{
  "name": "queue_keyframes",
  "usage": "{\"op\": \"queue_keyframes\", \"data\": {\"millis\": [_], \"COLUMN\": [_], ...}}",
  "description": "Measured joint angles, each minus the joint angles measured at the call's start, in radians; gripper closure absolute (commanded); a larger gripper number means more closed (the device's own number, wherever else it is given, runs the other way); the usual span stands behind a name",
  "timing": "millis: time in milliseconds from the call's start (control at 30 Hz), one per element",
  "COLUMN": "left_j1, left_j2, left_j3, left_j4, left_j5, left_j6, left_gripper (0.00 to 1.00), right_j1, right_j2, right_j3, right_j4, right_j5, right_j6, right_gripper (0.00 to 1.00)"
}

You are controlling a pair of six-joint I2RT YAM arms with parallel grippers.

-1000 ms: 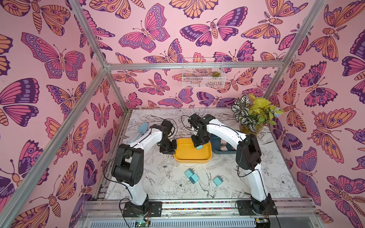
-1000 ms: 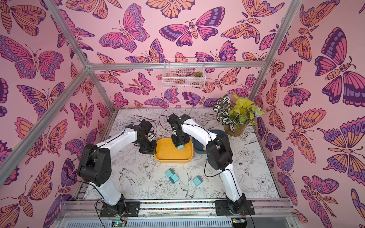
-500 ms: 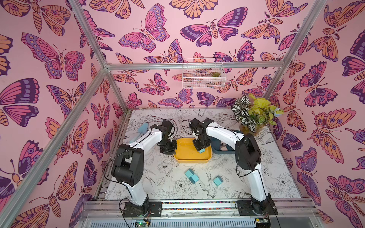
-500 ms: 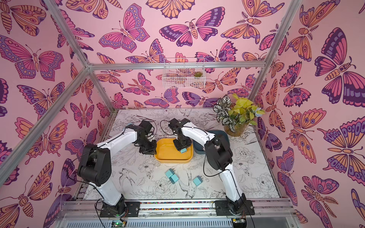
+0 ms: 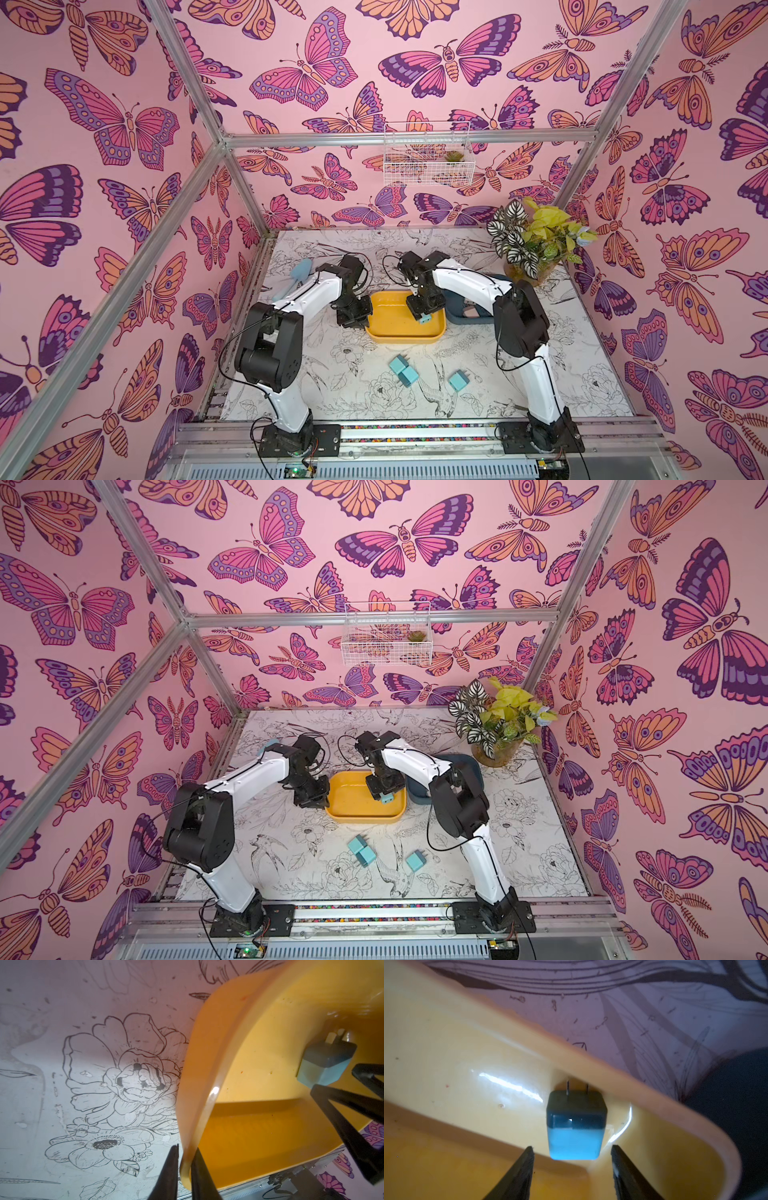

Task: Place the plugs by color into the storage box
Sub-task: Place the plug in the storage box.

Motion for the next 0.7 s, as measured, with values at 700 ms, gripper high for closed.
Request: {"op": "queue_keyframes", "data": {"millis": [700], "left_j1": [0.001], "left_j2": [0.000], "left_j3": [-0.015], "left_j4": [0.055], "left_j5": [0.023], "left_j6": [-0.144], "left_gripper": [0.51], "right_j1": [0.000], "right_j2": [-0.736], "right_j3": [-0.744], "right_j4": [-0.045], "right_j5": [-0.105], "right_j6": [0.293], "right_gripper": [0.17]}}
